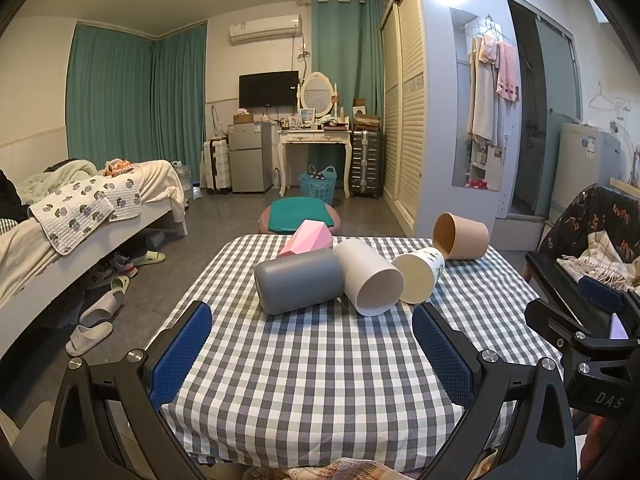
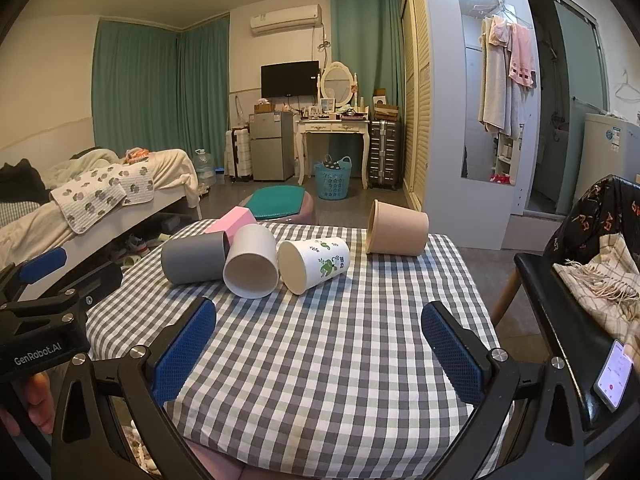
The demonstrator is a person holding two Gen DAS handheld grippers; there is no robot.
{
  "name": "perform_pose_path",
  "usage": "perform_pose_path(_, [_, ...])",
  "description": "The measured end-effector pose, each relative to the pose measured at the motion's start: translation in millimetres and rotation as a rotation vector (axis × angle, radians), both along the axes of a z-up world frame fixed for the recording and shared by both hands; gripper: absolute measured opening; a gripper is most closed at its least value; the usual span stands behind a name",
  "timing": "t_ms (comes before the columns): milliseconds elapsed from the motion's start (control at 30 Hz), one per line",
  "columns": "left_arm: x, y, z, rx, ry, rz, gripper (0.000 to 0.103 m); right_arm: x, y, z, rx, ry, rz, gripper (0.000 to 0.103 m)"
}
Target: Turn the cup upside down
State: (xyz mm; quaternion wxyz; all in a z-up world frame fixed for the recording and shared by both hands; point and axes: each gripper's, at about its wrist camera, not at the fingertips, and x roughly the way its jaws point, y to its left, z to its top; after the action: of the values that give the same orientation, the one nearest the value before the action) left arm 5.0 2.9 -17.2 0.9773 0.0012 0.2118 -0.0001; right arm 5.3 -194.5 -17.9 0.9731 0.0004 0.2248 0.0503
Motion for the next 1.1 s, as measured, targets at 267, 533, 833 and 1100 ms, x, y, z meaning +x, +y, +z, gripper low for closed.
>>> perform_pose_path(267, [0.4,0.0,-1.2,0.004,0.004,0.000,0.103,0.8,-0.3,0.5,0.001,0.004,0.001,0.103])
perform_pose_path(533, [0.7,0.0,-1.8,0.003,0.005,0.001,0.103,1.0,-0.4,1.0,0.001,0.005,0.002,0.103])
perform_pose_path(833, [1.4,0.2,-1.8,0.004,0.009,0.003,0.103,1.0,-0.3,0.6,0.001,0.004,0.002,0.103])
perform_pose_path(1100, [1.3,0.4,-2.0,0.003,0.009,0.002,0.103,1.0,-0.1,0.4,0.001,0.004,0.003,0.103])
